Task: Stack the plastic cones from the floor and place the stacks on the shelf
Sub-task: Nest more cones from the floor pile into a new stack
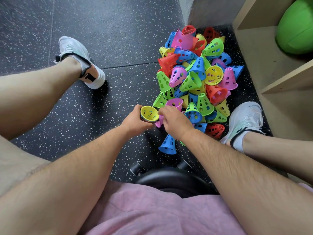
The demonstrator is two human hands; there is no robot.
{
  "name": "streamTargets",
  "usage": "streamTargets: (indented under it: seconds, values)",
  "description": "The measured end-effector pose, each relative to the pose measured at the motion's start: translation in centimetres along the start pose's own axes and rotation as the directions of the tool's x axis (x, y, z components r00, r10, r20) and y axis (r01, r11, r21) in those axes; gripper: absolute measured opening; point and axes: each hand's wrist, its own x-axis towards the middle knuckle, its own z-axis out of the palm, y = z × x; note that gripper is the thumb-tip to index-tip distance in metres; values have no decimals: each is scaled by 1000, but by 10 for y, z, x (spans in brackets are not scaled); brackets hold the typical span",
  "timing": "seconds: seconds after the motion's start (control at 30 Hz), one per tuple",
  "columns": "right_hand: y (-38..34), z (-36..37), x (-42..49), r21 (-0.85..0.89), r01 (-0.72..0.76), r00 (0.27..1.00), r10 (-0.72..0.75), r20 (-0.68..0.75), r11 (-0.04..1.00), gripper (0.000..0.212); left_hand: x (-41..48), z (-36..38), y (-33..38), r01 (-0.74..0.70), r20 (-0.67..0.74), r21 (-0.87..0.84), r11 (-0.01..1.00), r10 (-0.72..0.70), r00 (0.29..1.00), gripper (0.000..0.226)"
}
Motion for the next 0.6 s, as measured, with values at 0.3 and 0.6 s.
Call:
streamTargets:
  seconds: [0.3, 0.6]
  values:
    - [0, 8, 12, -90, -1, 996, 9, 85, 996, 27, 0, -4, -9, 68, -26, -47, 997, -70, 997, 66]
    - [-3, 11, 23, -337, 58, 984, 2, 176, 940, 40, 2, -11, -15, 114, -27, -48, 992, -115, 993, 65]
